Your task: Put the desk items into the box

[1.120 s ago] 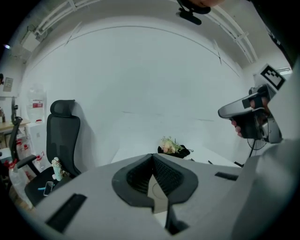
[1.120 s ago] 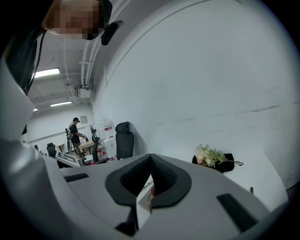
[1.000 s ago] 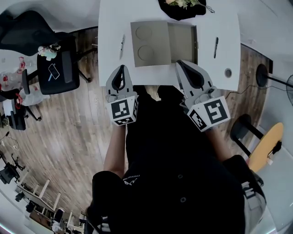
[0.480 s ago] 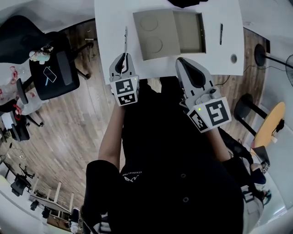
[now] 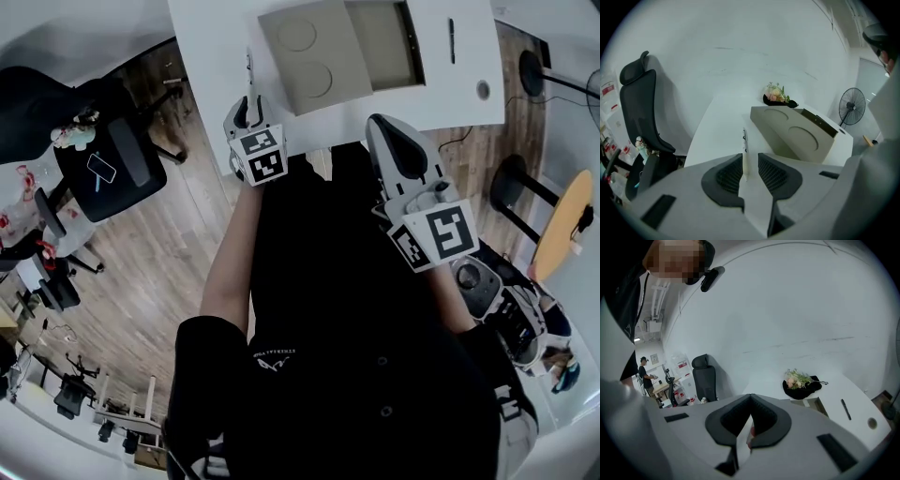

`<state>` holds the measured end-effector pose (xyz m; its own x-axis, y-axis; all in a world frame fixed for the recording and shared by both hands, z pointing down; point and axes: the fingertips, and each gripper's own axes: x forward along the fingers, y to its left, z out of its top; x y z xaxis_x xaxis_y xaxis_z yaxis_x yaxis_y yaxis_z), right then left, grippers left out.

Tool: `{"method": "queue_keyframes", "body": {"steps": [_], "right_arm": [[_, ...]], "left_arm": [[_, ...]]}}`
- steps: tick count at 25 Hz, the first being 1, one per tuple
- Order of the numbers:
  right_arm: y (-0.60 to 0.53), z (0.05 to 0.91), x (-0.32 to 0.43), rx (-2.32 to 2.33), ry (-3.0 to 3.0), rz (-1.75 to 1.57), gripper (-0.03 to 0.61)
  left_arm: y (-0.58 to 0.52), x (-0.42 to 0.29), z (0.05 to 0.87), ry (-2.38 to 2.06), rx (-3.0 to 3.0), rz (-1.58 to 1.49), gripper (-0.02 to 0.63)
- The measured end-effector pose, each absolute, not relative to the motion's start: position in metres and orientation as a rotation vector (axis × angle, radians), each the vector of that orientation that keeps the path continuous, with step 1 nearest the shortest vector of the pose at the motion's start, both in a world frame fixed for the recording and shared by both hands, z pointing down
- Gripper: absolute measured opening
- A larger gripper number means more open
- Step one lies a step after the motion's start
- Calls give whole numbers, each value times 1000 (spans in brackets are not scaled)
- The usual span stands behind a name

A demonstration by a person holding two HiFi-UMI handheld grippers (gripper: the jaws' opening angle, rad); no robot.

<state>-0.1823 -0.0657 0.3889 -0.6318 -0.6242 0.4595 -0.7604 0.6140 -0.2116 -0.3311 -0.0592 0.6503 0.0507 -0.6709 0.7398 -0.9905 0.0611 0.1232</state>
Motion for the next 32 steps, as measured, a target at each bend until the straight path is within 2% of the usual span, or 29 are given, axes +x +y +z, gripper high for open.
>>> {"method": "queue_keyframes", "body": {"steps": [16,32], "right_arm": [[-76,398,-174,1211,-2445,606,-2],[-74,400,-183,1138,-2502,630,-2]], "left_arm": [[-72,-343,690,-1638,1601,703,72],[-63,-357,650,-1685,1584,614,58]]}}
